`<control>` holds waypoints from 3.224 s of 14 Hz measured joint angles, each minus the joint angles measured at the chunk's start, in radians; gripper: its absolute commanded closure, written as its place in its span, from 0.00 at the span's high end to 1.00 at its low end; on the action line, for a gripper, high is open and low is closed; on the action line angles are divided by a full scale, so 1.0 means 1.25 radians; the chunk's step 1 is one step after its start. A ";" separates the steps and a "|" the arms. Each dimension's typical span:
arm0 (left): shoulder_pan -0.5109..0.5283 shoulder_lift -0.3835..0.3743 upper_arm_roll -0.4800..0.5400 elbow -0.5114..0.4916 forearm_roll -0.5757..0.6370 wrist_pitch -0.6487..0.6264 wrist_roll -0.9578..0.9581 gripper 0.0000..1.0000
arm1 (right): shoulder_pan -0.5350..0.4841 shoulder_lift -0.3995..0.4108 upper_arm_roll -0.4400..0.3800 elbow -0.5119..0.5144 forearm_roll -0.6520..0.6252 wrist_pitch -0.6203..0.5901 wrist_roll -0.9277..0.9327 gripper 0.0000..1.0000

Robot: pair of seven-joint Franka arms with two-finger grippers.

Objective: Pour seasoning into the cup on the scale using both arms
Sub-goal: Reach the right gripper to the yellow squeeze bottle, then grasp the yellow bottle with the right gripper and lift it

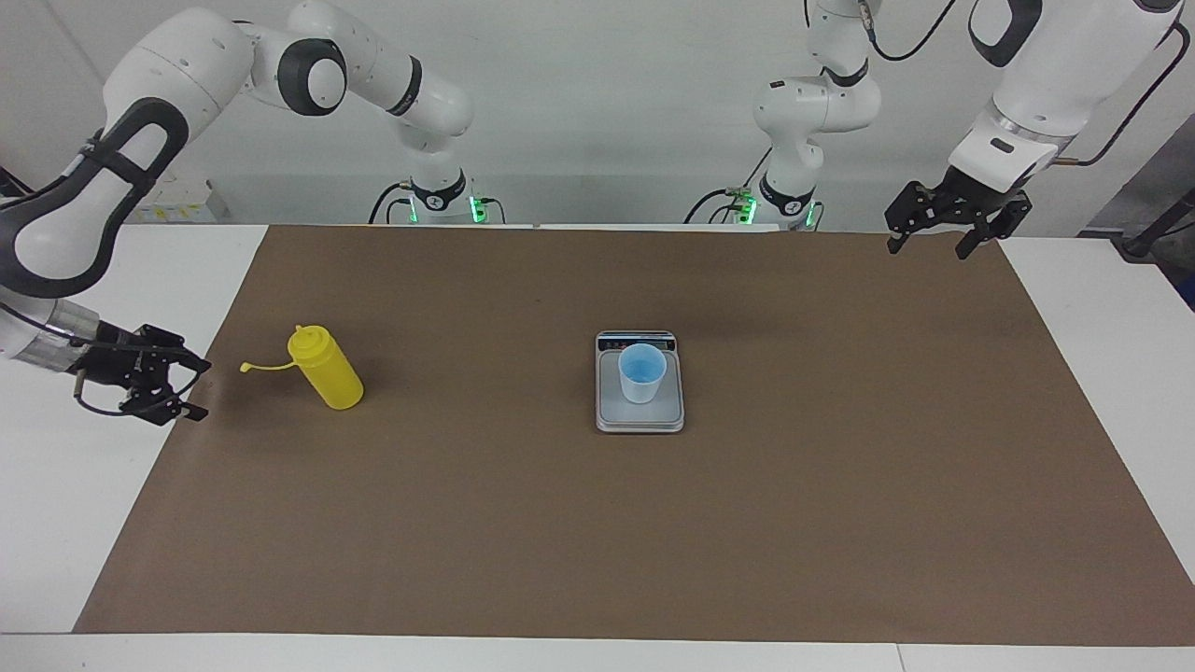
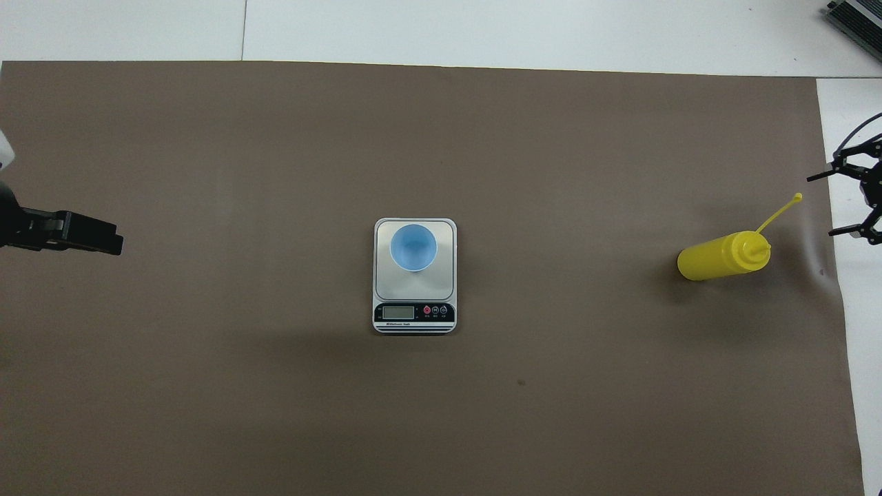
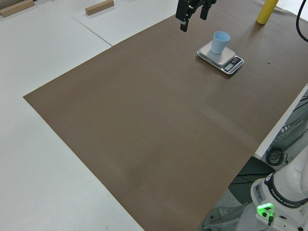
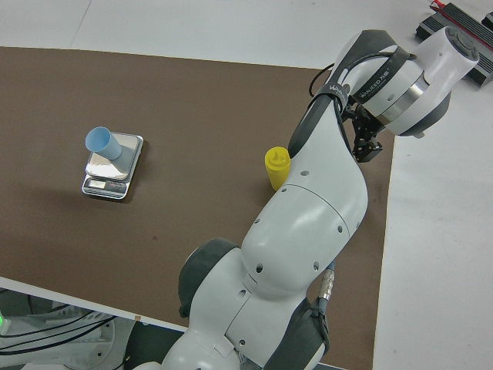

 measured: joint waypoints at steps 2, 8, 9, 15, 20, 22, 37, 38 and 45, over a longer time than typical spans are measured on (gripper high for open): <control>0.000 0.000 0.000 0.000 0.000 0.000 0.000 1.00 | 0.006 -0.001 0.004 -0.010 0.022 -0.021 0.054 1.00; 0.000 0.000 0.000 -0.001 0.000 0.000 -0.001 1.00 | 0.001 -0.034 0.006 -0.126 0.054 -0.031 0.083 1.00; 0.000 0.000 0.000 -0.001 0.000 0.000 -0.001 1.00 | 0.001 -0.044 0.006 -0.148 0.060 -0.031 0.083 1.00; 0.000 0.000 0.000 -0.001 0.000 0.000 -0.001 1.00 | 0.001 -0.097 0.006 -0.264 0.111 -0.030 0.083 1.00; 0.000 0.000 0.000 -0.001 0.000 0.000 -0.001 1.00 | 0.001 -0.131 0.006 -0.361 0.152 0.015 0.085 1.00; 0.000 0.000 0.000 -0.001 0.000 0.000 -0.001 1.00 | 0.002 -0.139 0.006 -0.378 0.172 0.032 0.089 1.00; 0.000 0.000 0.000 -0.001 0.000 0.000 -0.001 1.00 | 0.003 -0.179 0.005 -0.470 0.208 0.083 0.098 1.00; 0.000 0.000 0.000 -0.001 0.000 0.000 -0.001 1.00 | 0.002 -0.179 0.005 -0.473 0.208 0.096 0.098 1.00; 0.000 0.000 0.000 -0.001 0.000 0.000 -0.001 1.00 | 0.002 -0.183 0.005 -0.515 0.276 0.145 0.098 0.58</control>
